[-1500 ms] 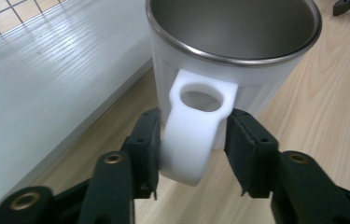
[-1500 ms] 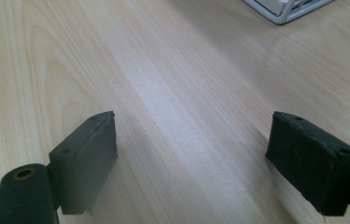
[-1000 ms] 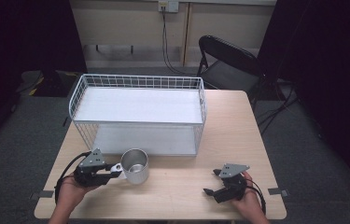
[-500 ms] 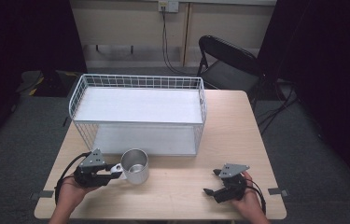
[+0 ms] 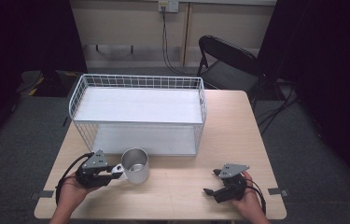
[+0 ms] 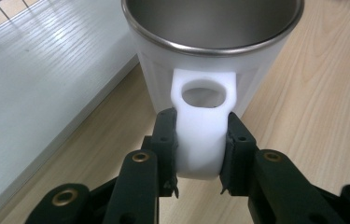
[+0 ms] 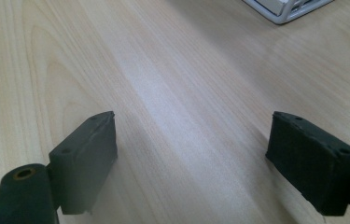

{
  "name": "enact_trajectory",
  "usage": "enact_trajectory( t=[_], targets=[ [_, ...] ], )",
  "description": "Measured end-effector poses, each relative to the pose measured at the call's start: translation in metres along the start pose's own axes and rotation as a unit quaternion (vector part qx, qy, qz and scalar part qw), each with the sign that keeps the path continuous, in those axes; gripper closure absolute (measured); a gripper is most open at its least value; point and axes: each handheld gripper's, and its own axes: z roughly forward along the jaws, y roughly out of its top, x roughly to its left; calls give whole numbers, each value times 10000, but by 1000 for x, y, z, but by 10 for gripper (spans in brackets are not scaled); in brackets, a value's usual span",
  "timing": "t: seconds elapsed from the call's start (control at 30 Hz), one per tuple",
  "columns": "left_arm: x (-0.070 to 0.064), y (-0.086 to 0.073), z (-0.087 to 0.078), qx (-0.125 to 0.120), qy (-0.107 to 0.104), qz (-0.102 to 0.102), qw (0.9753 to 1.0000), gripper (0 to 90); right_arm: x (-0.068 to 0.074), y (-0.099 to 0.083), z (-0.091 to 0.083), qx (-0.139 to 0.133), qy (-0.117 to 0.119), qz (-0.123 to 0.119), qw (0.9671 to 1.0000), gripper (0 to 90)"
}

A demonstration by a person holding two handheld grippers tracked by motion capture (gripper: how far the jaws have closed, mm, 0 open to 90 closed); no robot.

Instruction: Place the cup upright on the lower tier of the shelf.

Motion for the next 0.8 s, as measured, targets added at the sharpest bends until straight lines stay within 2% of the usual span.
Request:
enact_trajectory(
  t=[0.37, 0.43, 0.5, 0.8],
  targets=[
    [-2, 1, -3, -128, 199, -2, 9997, 718, 0, 0, 0, 0, -1, -1, 10000, 151],
    [-2, 1, -3, -155, 187, -55, 9997, 718, 0, 0, 0, 0, -1, -1, 10000, 152],
    [-2, 0, -3, -111, 199, -10, 9997, 718, 0, 0, 0, 0, 2, 0, 10000, 151],
    [-5, -5, -3, -95, 20, -69, 9999, 708, 0, 0, 0, -1, 2, 0, 10000, 152]
  ],
)
